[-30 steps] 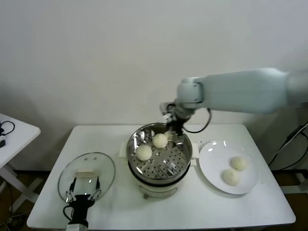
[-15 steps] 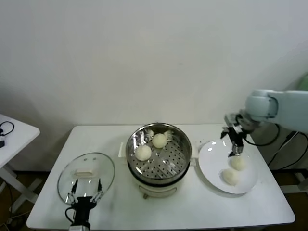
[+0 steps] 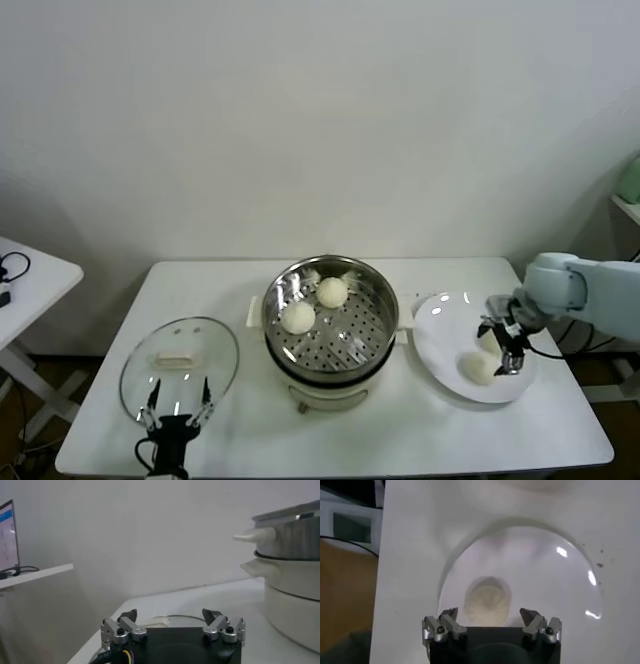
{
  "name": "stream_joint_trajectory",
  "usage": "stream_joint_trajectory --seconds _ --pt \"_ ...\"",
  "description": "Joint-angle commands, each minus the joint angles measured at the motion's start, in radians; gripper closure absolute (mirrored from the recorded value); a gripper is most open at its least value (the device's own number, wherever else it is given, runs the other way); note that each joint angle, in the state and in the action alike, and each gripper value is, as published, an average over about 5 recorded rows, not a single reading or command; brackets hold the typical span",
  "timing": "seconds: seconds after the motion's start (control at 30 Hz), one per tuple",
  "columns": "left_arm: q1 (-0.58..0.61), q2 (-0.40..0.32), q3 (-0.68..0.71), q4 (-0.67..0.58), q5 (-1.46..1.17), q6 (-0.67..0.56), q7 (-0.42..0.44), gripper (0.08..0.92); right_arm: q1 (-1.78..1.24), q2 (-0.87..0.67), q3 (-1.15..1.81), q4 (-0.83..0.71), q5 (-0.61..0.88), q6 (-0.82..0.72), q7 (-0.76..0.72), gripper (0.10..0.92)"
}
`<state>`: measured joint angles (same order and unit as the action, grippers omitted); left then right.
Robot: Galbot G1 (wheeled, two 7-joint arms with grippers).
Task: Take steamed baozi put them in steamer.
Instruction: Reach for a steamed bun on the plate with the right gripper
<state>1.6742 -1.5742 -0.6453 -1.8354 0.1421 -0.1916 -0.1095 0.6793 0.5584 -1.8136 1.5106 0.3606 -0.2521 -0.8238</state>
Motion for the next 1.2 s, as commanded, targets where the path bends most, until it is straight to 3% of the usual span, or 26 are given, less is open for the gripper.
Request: stream_joint_trajectory --seconds 0.03,0.77,1.2 --pt "0.003 -0.002 0.001 0.002 0.003 -0.007 -0.002 0.177 -0.211 -0.04 0.14 -0.024 -0.103 -0.004 0.043 0.203" --pt "0.0 0.007 0.0 0.007 0.001 -0.01 -0.012 0.177 -0.294 0.011 0.25 -0.084 -0.16 -0.008 0.083 0.205" --pt "0.006 0.009 -0.003 0.003 0.001 -0.011 -0.013 0.177 -0.222 -0.003 0.197 -0.056 -0.09 -0.012 0.042 0.387"
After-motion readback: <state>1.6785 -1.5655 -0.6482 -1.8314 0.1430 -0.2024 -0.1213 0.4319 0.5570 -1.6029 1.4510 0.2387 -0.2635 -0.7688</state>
